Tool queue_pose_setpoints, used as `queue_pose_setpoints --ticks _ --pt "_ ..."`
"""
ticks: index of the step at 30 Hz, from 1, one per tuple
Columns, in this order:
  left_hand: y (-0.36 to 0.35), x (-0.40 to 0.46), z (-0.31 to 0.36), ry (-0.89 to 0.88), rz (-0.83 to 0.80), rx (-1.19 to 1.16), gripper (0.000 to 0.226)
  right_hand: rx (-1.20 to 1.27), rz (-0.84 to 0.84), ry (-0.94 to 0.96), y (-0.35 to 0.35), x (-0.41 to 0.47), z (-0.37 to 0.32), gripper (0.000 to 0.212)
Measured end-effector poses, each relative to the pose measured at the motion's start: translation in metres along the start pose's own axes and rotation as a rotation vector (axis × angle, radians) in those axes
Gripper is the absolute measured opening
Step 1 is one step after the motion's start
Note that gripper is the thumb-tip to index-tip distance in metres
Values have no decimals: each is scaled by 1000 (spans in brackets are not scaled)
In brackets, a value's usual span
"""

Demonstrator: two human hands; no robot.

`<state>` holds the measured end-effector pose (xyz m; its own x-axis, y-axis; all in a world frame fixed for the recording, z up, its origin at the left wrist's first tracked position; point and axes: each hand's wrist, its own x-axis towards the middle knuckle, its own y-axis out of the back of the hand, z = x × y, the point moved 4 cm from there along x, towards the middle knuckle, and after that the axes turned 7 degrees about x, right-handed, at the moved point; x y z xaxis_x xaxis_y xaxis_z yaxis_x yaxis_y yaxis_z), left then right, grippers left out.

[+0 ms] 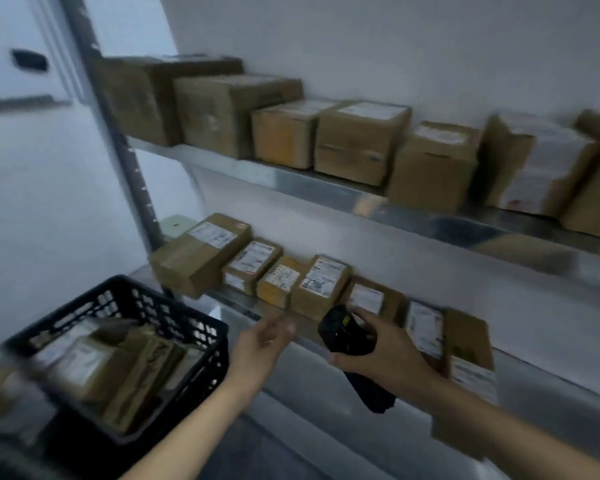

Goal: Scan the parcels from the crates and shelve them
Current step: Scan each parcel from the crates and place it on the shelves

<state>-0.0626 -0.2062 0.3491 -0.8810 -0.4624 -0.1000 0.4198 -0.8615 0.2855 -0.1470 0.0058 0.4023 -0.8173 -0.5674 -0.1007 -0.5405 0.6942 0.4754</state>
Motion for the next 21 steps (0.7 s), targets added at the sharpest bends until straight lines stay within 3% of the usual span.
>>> queue_pose_setpoints --ticks 2,5,10,12,15,21 --pt "58 1 -29 35 69 -24 21 -17 -95 -7 -60 25 -24 70" --pt "155 2 -77 82 199 -14 40 -18 -195 6 -158 66 -55 61" --pt "303 -2 -154 173 347 59 43 -4 -363 -6 -312 124 -105 72" --pt "349 -2 -178 206 413 80 44 -20 -399 4 -359 146 -121 89" --pt "399 0 -213 280 464 81 53 -74 -434 20 -415 171 -134 110" --pt "447 24 -264 371 495 31 54 -137 -490 -62 -479 215 -138 103"
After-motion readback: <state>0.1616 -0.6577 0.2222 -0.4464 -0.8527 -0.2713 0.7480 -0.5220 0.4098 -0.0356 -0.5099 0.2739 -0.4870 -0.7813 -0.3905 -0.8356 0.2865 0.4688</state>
